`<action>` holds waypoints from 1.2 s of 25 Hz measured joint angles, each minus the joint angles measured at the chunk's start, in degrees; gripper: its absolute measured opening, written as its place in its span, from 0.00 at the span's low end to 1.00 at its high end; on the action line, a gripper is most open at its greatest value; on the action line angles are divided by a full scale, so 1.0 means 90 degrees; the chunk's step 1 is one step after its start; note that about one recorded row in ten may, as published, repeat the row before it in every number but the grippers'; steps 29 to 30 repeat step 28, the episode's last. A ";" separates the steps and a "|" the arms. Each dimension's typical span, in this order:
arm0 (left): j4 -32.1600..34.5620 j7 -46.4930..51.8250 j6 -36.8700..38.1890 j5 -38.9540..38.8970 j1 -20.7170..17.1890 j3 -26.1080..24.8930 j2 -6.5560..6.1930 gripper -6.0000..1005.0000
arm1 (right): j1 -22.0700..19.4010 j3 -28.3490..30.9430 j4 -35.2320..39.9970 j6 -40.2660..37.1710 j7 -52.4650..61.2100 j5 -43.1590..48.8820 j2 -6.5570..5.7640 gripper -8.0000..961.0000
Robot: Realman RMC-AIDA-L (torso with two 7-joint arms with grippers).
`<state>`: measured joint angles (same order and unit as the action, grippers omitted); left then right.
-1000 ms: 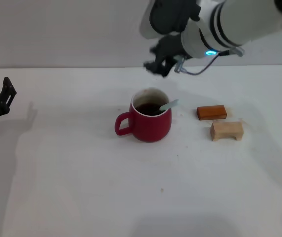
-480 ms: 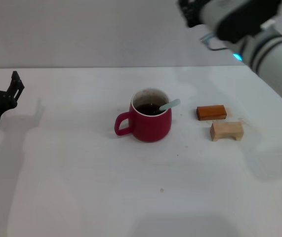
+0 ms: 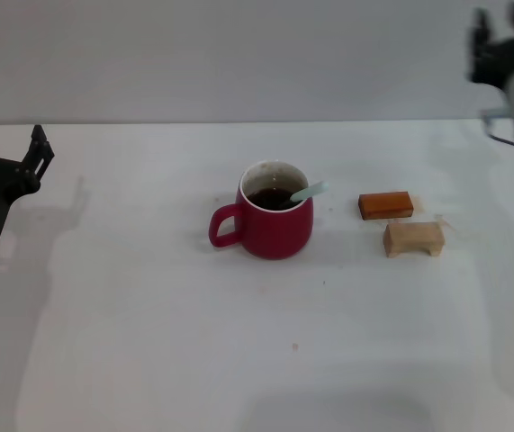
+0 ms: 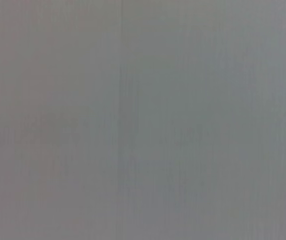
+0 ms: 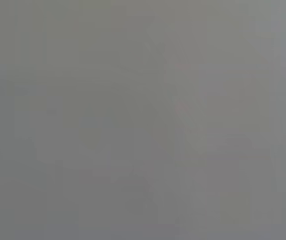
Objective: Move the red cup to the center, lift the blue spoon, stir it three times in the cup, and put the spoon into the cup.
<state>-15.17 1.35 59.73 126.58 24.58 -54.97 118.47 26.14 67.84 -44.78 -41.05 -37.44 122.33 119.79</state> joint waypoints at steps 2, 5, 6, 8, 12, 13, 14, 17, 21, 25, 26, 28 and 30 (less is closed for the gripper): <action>0.0019 -0.0063 0.0007 -0.0001 0.0018 0.0011 0.0000 0.84 | -0.0102 -0.0375 0.0137 -0.0704 -0.0530 -0.0990 -0.0004 0.36; -0.0002 -0.0234 0.0039 -0.0002 0.0023 0.0011 0.0000 0.84 | -0.0288 -0.1031 0.0470 -0.1811 -0.0714 -0.2006 -0.0036 0.36; -0.0003 -0.0284 0.0041 -0.0002 0.0025 0.0011 0.0000 0.84 | -0.0376 -0.1188 0.0618 -0.2118 -0.0588 -0.2130 -0.0042 0.36; 0.0009 -0.0327 0.0043 -0.0003 0.0030 0.0011 0.0000 0.84 | -0.0483 -0.1294 0.0881 -0.2410 -0.0231 -0.2160 -0.0043 0.36; 0.0021 -0.0335 0.0046 -0.0002 0.0042 0.0008 -0.0004 0.84 | -0.0492 -0.1454 0.1779 -0.2809 0.0809 -0.2141 -0.0046 0.36; 0.0028 -0.0336 0.0047 -0.0002 0.0053 0.0009 -0.0007 0.84 | -0.0446 -0.1541 0.2082 -0.2960 0.1144 -0.2137 -0.0041 0.36; 0.0034 -0.0337 0.0047 -0.0003 0.0059 0.0009 -0.0011 0.84 | -0.0410 -0.1624 0.2349 -0.3073 0.1438 -0.2137 -0.0034 0.36; 0.0045 -0.0345 0.0050 -0.0002 0.0072 0.0008 -0.0014 0.84 | -0.0323 -0.1868 0.3002 -0.3316 0.2460 -0.2131 -0.0047 0.36; 0.0053 -0.0452 0.0052 -0.0003 0.0090 0.0007 -0.0016 0.84 | -0.0282 -0.2392 0.3445 -0.3438 0.3267 -0.2019 -0.0090 0.36; 0.0055 -0.0516 0.0029 -0.0002 0.0101 0.0004 -0.0005 0.84 | -0.0245 -0.2649 0.3710 -0.3434 0.3513 -0.1594 -0.0096 0.36; 0.0056 -0.0519 0.0025 -0.0001 0.0102 0.0004 -0.0003 0.84 | -0.0244 -0.2665 0.3729 -0.3414 0.3519 -0.1520 -0.0092 0.36; 0.0074 -0.0531 0.0011 -0.0002 0.0102 0.0004 0.0000 0.84 | -0.0244 -0.2679 0.3747 -0.3372 0.3523 -0.1455 -0.0089 0.36; 0.0074 -0.0531 0.0011 -0.0002 0.0102 0.0004 0.0000 0.84 | -0.0244 -0.2679 0.3747 -0.3372 0.3523 -0.1455 -0.0089 0.36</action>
